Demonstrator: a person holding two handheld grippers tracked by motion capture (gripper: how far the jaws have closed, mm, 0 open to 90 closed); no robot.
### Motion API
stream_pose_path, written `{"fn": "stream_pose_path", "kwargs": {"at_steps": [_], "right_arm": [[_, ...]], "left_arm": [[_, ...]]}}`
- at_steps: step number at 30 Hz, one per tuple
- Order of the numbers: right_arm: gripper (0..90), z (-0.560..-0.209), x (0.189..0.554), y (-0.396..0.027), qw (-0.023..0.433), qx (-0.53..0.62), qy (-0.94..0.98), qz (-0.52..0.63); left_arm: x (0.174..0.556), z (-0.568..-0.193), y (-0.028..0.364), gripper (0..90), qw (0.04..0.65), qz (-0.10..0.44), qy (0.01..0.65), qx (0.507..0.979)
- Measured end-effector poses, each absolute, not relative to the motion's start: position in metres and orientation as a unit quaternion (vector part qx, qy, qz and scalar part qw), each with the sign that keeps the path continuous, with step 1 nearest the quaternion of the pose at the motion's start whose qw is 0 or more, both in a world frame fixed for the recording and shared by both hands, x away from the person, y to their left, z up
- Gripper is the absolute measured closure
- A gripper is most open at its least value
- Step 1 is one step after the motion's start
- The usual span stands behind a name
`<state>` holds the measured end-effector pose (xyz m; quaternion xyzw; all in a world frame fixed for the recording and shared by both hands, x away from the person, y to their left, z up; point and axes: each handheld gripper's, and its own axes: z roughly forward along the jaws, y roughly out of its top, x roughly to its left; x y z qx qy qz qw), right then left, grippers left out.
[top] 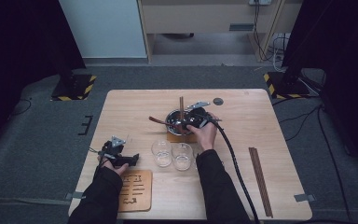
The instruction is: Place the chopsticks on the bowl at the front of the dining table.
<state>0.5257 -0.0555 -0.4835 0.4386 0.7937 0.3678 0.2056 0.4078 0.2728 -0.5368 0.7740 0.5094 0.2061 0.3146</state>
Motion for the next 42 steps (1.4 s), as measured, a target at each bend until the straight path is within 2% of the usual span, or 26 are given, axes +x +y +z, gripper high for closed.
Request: {"fn": "stream_pose_path", "kwargs": {"at_steps": [42], "right_arm": [[29.3,-0.4867,0.5259,-0.0580,0.205,0.439,0.801,0.353]], "left_arm": [[0.4078,-0.5368,0.2728,0.0,0.315,0.206,0.509,0.774]]}}
